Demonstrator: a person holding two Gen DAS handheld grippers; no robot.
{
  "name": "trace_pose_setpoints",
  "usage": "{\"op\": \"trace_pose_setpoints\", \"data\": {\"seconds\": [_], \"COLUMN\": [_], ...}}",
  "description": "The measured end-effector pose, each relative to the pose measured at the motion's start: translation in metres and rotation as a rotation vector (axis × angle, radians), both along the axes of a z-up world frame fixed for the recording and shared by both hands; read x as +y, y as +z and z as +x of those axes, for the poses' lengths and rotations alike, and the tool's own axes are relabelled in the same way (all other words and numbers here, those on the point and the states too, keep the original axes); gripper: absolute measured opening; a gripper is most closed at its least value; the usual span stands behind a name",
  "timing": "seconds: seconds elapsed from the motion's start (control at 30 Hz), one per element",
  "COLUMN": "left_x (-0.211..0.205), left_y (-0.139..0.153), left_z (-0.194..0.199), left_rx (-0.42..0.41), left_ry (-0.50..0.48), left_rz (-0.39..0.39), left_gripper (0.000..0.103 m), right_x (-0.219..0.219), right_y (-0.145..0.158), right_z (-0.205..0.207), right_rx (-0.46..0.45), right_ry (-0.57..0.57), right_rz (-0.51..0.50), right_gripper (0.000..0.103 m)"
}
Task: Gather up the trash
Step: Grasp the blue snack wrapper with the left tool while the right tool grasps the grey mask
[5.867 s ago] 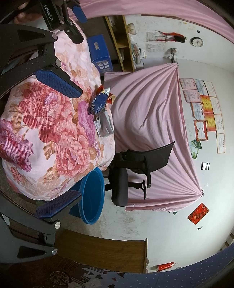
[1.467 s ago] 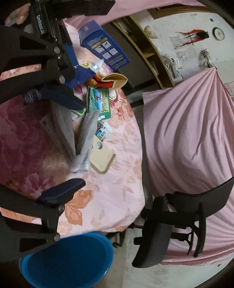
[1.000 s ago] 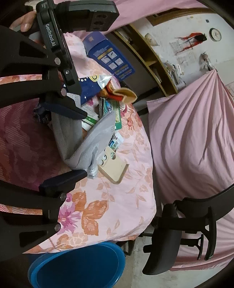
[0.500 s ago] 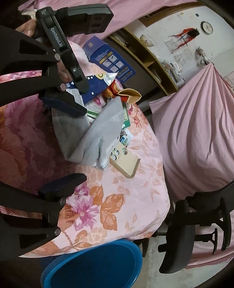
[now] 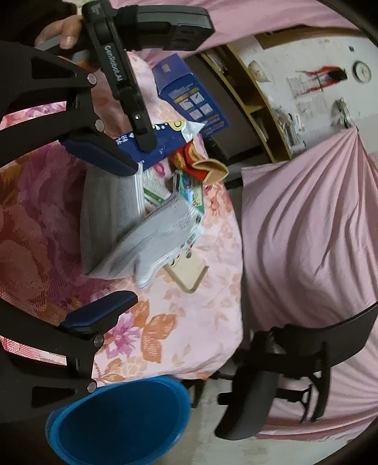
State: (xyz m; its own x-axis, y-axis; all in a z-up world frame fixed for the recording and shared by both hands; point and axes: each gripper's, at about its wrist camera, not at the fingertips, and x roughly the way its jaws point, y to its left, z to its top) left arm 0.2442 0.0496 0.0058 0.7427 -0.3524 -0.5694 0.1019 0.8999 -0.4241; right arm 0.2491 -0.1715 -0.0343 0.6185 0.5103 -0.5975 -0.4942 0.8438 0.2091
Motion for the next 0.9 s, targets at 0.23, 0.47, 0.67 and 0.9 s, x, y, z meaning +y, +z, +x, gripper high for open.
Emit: {"op": "trace_pose_setpoints", "data": {"seconds": [0.23,0.47,0.67,0.9], "left_x": [0.0,0.0,-0.003,-0.002], "left_y": [0.002,-0.002,-0.003,-0.003], "left_z": [-0.01,-0.005,-0.002,-0.003], "left_rx": [-0.041,-0.016,-0.016,-0.03], "left_ry": [0.024,0.03,0.028,0.012], "left_rz": [0.086,0.084,0.092,0.083], "left_gripper": [0.021,0.021,0.021,0.017], "right_x": [0.006,0.016,0.021,0.022], "right_y": [0.0,-0.013,-0.021,-0.022], "right_z": [-0.001,0.007,0.011,0.012], "right_rx": [-0.014,0.057,0.101,0.107], "right_ry": [0.027,0.046,0.053,0.033], "right_rz": [-0.014,-0.054,-0.063,-0.086], "right_gripper": [0.083,0.083,0.079,0.055]}}
